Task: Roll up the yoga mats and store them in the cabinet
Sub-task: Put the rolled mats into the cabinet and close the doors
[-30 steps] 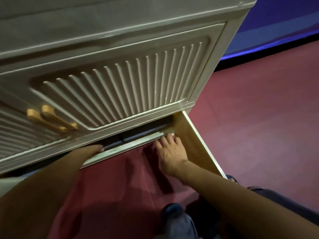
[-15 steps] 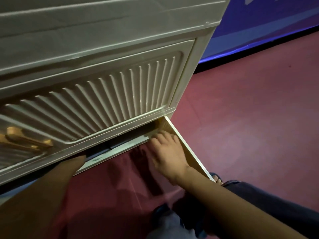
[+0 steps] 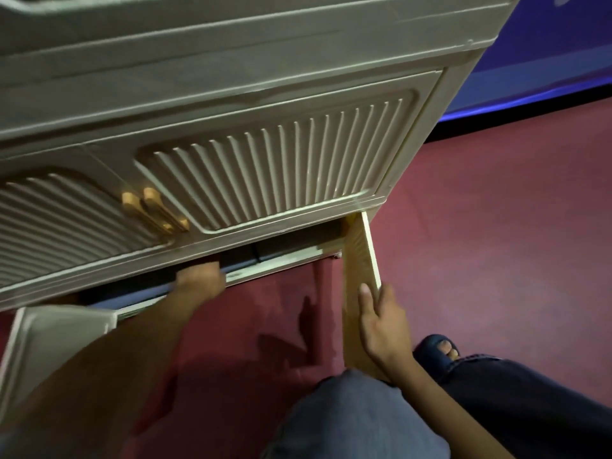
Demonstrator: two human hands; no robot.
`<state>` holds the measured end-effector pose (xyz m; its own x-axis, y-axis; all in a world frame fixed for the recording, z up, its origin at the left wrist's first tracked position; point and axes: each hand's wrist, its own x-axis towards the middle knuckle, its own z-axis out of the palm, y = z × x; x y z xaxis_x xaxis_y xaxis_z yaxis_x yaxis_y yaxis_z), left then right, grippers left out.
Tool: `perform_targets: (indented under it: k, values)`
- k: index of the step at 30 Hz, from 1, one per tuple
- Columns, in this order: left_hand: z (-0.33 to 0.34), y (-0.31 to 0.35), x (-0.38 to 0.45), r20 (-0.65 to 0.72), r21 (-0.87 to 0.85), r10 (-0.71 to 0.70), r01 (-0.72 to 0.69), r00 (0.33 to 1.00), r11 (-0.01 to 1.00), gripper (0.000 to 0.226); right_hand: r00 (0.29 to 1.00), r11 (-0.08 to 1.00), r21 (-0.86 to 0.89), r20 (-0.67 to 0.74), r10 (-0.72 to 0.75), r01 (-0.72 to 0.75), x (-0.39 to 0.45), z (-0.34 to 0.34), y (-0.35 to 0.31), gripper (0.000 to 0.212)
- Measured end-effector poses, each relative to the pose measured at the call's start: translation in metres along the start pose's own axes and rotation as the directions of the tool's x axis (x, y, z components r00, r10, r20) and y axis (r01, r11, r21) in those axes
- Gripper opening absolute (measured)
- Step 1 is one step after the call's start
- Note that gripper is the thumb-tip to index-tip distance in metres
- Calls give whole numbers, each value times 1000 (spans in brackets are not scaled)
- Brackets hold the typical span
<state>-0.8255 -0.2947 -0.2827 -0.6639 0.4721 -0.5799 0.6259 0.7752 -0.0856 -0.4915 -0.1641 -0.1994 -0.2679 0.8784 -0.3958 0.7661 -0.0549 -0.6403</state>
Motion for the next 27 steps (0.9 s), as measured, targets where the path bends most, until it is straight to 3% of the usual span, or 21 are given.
perform_targets:
  k: [2,4,7,10,12,14,16,17,20,23,24,26,27]
  values:
    - [3,-1,-51,-160,-8,129,-132,979,991,63,1000,998,66,21,22,-23,-7,5,-10,37]
    - [23,-20,-96,-127,60,242,-236,962,970,79,997,995,95,62,39,-44,-12,8,-13,39]
    - [49,-64,-150,-109,49,291,-287,951,957,73,996,994,92,77,54,-61,-16,15,-8,54]
    - [38,-111,-198,-432,32,185,-190,883,981,71,987,965,211,73,145,-158,-22,19,-14,54]
    - [32,-154,-219,-540,11,55,-58,840,998,77,976,917,337,107,188,-213,-26,22,-18,49]
    - [32,-192,-233,-458,-92,-196,172,867,981,77,962,880,393,164,217,-265,-24,25,-17,49]
    - [43,-214,-245,-202,-313,-445,373,872,873,53,941,858,411,266,209,-307,-23,26,-23,46]
    - [48,-217,-252,-102,-387,-501,429,860,816,42,925,852,411,324,197,-325,-25,24,-31,43]
    - [66,-212,-264,-85,-580,-438,313,895,752,39,892,862,374,417,173,-343,-21,24,-43,40]
    - [87,-198,-256,5,-801,-440,267,898,535,61,878,870,354,451,161,-342,-17,27,-47,46]
    - [94,-191,-247,60,-877,-457,265,887,400,68,865,860,362,475,162,-359,-15,29,-48,49]
    - [89,-164,-233,205,-963,-420,260,884,77,49,826,831,372,538,169,-413,-11,31,-51,51]
    - [80,-148,-228,232,-971,-385,236,893,-39,41,807,805,388,562,180,-450,-9,33,-53,50]
